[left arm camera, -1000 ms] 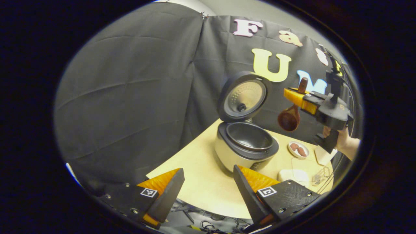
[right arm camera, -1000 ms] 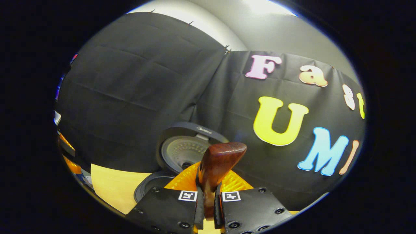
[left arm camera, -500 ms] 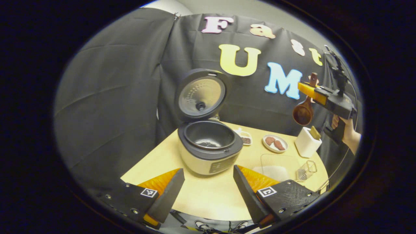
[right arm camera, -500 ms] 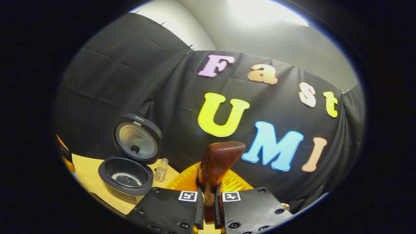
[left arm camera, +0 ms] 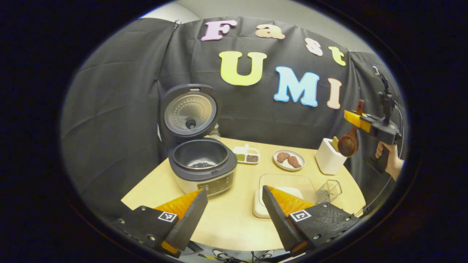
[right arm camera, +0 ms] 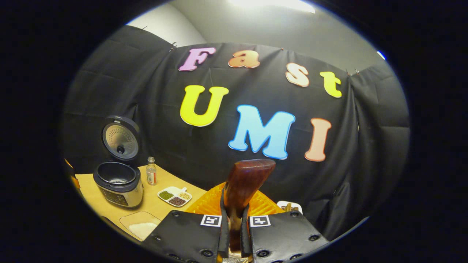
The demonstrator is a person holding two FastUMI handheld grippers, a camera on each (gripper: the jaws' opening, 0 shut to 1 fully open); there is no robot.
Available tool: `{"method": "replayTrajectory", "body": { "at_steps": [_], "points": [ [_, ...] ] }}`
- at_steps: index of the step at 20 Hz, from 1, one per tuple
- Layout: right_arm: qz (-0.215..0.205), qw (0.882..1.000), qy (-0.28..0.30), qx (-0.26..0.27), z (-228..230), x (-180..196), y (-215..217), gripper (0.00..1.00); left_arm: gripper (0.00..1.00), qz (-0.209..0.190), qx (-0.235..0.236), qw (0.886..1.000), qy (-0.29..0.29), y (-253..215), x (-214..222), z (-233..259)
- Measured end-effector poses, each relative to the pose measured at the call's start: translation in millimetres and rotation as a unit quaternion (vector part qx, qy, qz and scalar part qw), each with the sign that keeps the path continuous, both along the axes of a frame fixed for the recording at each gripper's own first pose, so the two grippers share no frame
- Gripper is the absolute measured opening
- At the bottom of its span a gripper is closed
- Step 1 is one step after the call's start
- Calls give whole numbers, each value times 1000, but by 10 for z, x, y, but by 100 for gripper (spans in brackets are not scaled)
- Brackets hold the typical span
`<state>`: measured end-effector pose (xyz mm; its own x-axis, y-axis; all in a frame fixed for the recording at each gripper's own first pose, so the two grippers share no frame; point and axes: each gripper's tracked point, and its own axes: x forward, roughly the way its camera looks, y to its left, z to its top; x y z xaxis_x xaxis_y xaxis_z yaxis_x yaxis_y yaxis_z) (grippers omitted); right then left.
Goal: Close the left gripper, press the button to open the rice cooker; take a wooden spoon from the chopstick holder with the right hand, scoop a spoonful of rice and pour it into the rice cooker, then put the wooden spoon back into the chopstick holder.
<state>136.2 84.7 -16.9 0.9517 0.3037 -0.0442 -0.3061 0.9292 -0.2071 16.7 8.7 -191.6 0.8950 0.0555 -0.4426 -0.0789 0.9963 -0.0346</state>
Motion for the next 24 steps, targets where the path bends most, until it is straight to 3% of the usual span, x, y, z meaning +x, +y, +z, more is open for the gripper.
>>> {"method": "replayTrajectory", "body": {
  "at_steps": [6,12,23,24],
  "points": [
    [-19,992,100,78,-691,45,-476,10,95,24,-6,1000,11,-367,-154,-30],
    [-52,958,189,207,-1358,76,-648,14,95,61,9,998,14,-383,-371,-26],
    [-119,926,264,240,-2041,265,-736,18,95,118,1,992,32,88,-589,-187],
    [-126,923,272,240,-2093,239,-735,22,94,121,-2,992,33,152,-561,-196]
  ]
}}
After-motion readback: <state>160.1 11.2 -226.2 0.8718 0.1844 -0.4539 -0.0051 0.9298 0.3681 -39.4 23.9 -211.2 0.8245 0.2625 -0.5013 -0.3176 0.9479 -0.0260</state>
